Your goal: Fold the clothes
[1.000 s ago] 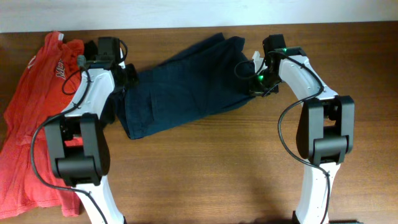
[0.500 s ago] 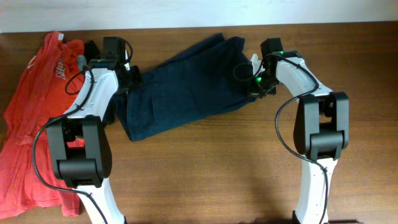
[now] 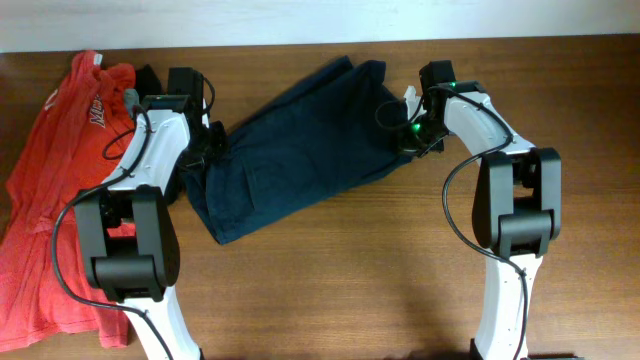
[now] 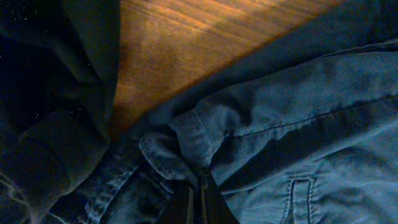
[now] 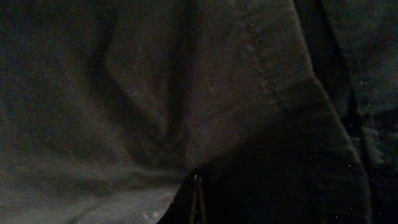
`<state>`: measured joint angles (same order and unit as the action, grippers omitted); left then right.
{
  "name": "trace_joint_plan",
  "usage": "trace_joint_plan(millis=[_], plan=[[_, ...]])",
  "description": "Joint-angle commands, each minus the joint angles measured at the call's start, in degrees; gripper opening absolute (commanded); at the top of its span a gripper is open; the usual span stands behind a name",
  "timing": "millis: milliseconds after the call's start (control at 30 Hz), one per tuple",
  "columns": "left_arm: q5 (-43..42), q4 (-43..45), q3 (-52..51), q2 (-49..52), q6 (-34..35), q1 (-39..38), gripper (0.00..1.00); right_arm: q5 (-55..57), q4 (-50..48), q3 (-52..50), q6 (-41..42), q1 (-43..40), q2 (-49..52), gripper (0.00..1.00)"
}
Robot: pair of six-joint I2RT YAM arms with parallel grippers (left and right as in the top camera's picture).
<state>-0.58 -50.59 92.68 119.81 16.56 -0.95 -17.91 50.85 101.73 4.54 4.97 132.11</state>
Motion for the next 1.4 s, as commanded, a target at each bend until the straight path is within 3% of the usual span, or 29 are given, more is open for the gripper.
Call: trace_joint_plan(millis=[0, 133, 200, 267, 400, 533, 967, 1367], plan=[[1.2, -0.9, 0.1, -1.6, 0.6, 0.6, 0.01, 0.5, -0.1, -0.6, 0.4, 0.2, 1.4, 0.04], [1.1, -1.3, 0.1, -1.6, 0.6, 0.6, 0.01, 0.5, 0.0, -0.6, 0.6, -0.1, 1.4, 0.04], [0.6, -1.9, 0.1, -1.6, 0.6, 0.5, 0.11, 0.5, 0.5, -0.6, 2.1, -0.7, 1.4, 0.04], [0.3, -2.9, 0.1, -1.6, 0.6, 0.1, 0.27, 0.5, 1.5, -0.6, 3.5, -1.8, 1.4, 0.04], [0.3, -4.1, 0.1, -1.6, 0.5, -0.5, 0.75, 0.5, 4.8, -0.6, 4.6, -4.6, 1.4, 0.04], [0.3, -3.9, 0.1, -1.6, 0.5, -0.5, 0.99, 0.5, 8.3, -0.6, 6.4, -7.6, 1.3, 0.04], [0.3, -3.0, 0.1, -1.6, 0.5, -0.5, 0.99, 2.3, 22.8, -0.6, 6.9, -13.0, -0.6, 0.04], [-2.1, -1.8, 1.7, -1.8, -3.1, -0.4, 0.99, 3.5, 25.4, -0.6, 3.9, -13.2, -14.8, 0.05]])
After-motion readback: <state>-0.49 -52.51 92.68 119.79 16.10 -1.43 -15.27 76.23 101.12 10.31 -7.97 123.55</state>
